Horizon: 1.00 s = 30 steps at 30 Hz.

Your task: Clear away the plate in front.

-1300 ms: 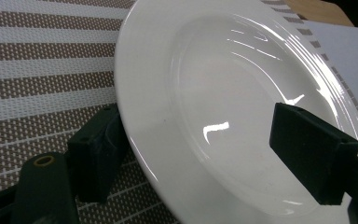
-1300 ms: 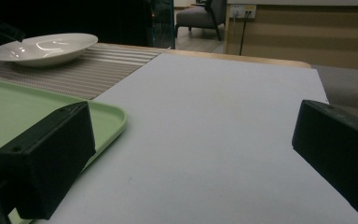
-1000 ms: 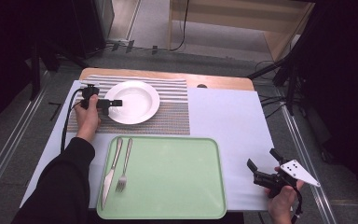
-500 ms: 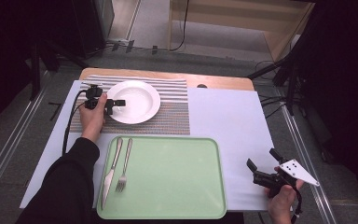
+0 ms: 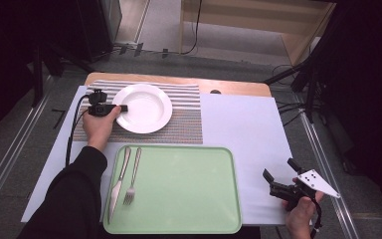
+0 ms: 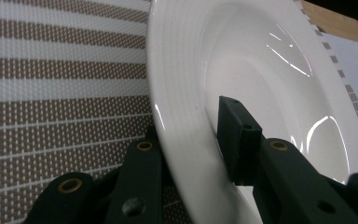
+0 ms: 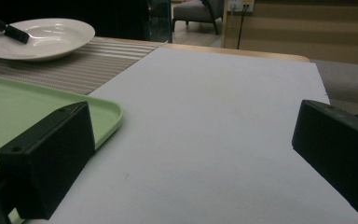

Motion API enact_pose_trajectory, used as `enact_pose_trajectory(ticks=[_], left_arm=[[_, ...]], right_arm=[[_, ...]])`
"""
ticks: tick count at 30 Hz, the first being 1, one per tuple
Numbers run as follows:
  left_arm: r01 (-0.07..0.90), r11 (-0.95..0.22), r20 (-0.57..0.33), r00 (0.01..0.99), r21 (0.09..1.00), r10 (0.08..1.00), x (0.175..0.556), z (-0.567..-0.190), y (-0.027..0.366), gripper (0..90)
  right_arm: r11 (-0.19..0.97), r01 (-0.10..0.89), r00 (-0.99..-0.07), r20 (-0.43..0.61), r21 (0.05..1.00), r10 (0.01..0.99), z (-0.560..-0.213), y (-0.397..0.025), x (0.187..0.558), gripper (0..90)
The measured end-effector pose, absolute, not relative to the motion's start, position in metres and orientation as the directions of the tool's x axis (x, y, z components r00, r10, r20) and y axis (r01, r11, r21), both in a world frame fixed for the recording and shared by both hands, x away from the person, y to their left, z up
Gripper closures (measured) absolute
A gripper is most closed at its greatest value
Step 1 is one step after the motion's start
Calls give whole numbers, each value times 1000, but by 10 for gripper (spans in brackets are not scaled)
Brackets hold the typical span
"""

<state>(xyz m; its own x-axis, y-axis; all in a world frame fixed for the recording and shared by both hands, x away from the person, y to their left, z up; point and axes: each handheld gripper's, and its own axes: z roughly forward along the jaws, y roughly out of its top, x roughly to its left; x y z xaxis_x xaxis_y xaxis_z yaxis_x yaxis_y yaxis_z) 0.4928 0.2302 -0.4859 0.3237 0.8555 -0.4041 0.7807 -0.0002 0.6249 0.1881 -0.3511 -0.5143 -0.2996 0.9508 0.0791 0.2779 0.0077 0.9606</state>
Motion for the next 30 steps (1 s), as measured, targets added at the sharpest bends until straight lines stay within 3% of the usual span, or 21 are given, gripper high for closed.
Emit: enact_pose_trajectory(ticks=[9,13,17,23,30], left_arm=[[764,-29,-382,355,645,853,489,-479,226,724],[745,-12,-414,384,667,825,486,-473,223,777],[721,-35,-384,409,692,828,482,-466,215,814],[728,30,-442,382,685,812,481,-468,219,830],[722,27,-430,381,692,819,479,-465,218,831]], right_arm=[[20,273,-293,63,962,954,-514,-351,189,0],[9,287,-292,79,958,953,-514,-350,188,0],[19,276,-292,65,961,954,-514,-351,188,0],[10,281,-293,75,960,953,-514,-351,188,0],[8,275,-293,76,962,953,-514,-351,187,0]])
